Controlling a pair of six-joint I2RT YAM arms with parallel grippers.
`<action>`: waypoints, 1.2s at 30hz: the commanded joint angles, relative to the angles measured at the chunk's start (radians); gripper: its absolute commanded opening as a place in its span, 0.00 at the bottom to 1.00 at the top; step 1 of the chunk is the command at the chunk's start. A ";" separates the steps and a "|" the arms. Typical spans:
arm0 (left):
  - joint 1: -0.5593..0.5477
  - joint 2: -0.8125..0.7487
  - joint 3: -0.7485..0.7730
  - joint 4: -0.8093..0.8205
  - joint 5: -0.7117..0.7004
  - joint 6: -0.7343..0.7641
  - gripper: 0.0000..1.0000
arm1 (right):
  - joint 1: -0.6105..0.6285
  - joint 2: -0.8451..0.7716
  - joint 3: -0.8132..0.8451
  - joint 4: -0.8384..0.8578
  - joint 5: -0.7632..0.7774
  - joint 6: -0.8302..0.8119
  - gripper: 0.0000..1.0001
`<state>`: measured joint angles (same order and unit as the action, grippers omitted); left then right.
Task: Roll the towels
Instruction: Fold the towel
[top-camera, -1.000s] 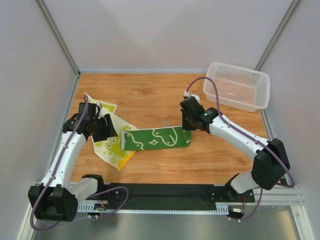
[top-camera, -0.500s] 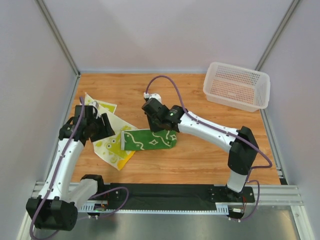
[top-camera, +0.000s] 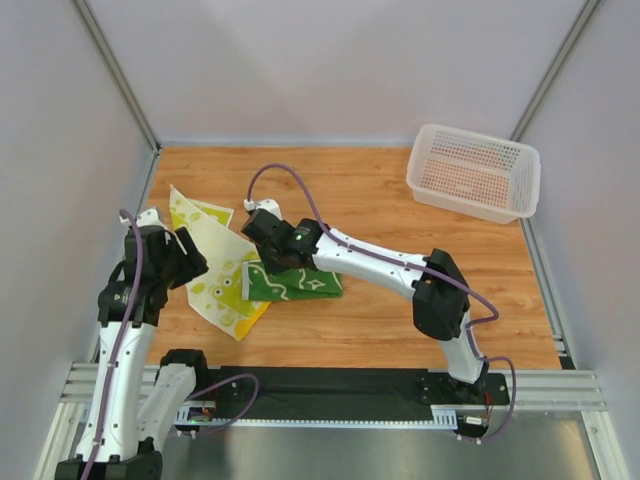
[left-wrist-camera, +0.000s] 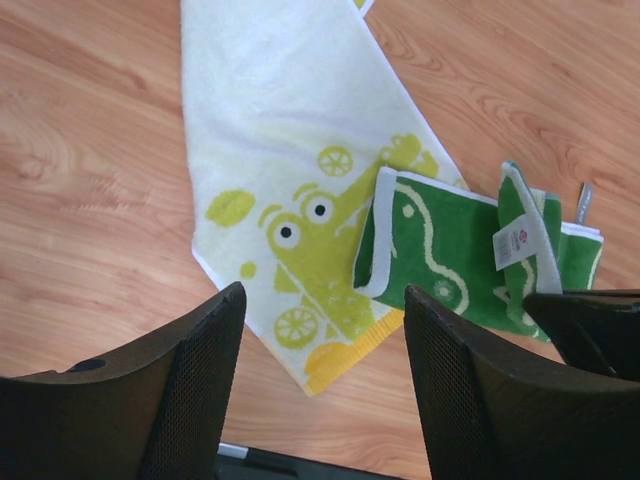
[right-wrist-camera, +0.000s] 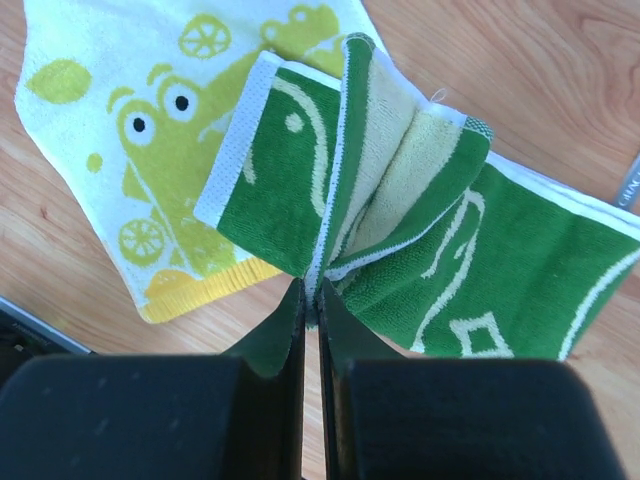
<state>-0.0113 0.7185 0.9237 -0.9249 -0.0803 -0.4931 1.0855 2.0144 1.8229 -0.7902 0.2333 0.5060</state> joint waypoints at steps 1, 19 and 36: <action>0.025 0.001 0.010 -0.012 -0.033 -0.016 0.72 | 0.016 0.055 0.079 -0.014 -0.005 -0.011 0.00; 0.027 -0.014 0.014 -0.020 -0.053 -0.019 0.72 | 0.067 0.222 0.133 0.086 -0.103 0.022 0.31; 0.027 0.048 -0.020 0.073 0.204 0.054 0.69 | -0.085 -0.210 -0.207 0.163 -0.092 0.018 0.69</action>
<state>0.0101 0.7307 0.9211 -0.9176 -0.0311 -0.4797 1.0641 1.9583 1.7382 -0.6685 0.1287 0.5175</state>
